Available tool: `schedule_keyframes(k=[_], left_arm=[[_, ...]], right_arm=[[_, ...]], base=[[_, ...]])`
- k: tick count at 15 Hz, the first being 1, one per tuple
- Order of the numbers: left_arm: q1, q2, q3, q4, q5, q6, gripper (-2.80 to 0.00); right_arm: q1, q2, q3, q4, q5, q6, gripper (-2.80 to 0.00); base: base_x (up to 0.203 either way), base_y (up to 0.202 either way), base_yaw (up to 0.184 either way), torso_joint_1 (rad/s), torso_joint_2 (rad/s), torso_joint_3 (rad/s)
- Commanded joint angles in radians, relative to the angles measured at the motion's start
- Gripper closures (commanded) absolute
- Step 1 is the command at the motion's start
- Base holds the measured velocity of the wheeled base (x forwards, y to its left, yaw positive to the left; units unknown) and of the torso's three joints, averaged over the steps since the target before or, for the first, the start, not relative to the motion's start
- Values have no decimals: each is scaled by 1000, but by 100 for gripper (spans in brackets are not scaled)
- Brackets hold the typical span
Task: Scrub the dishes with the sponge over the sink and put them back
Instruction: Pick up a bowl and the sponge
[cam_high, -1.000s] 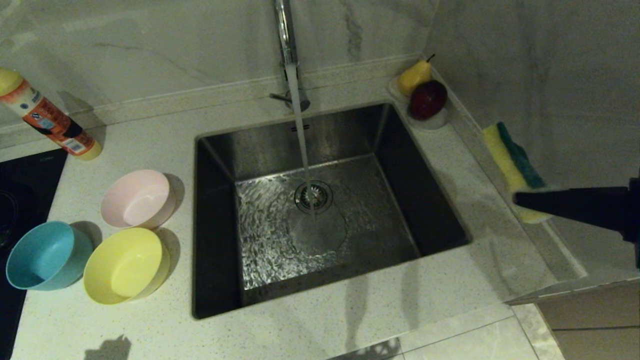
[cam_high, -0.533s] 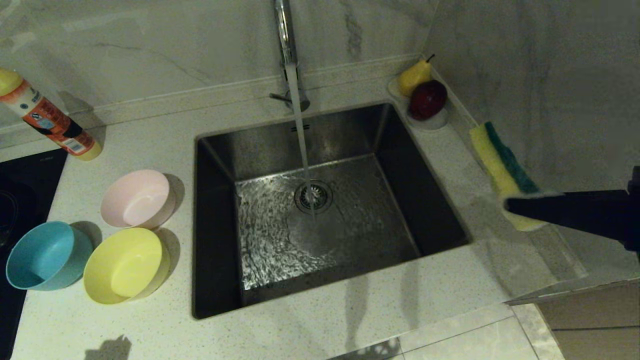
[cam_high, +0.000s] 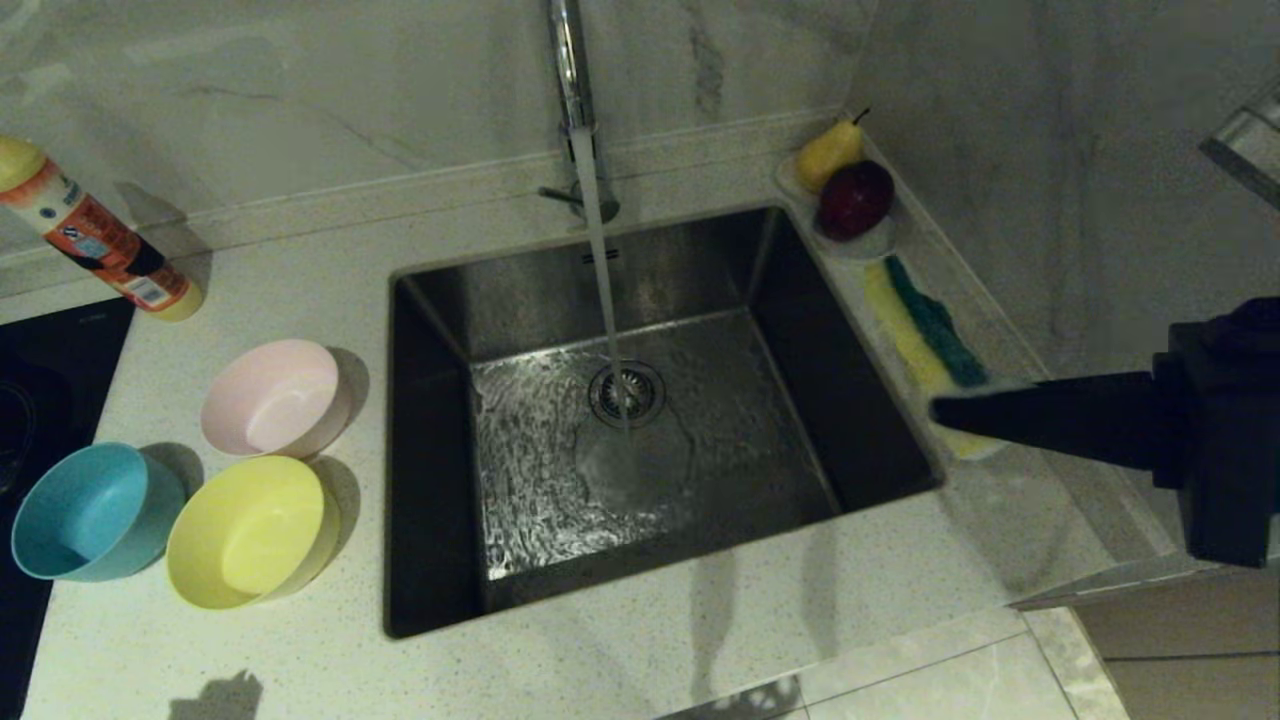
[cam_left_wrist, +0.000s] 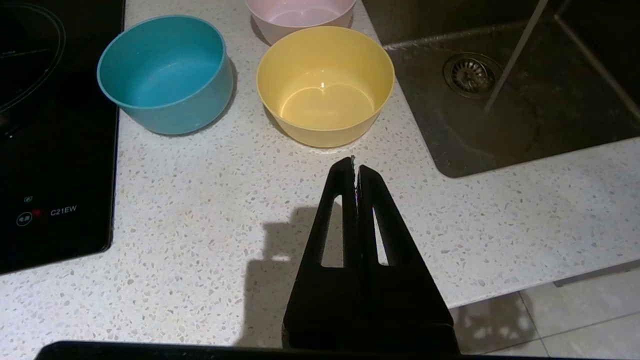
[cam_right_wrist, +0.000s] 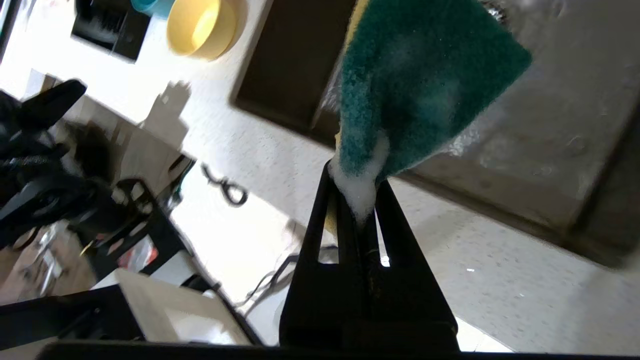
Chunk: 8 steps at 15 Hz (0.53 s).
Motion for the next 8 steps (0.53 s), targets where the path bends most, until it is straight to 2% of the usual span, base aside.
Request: schedule_keyframes(k=[1,3,8], left_arm=[[0,0,40,-1,1,0,0],[0,0,40,-1,0,1,0],[0,0,40,1,0,3,0]], right_arm=[[53,58,-27,23,0,0,0],[93,76,-31,34,-2,0,0],[104,102,-36,33,-1,-3,0]], base=[[0,0,0,0,0,0],[0,0,0,0,0,0],[0,0,0,0,0,0]])
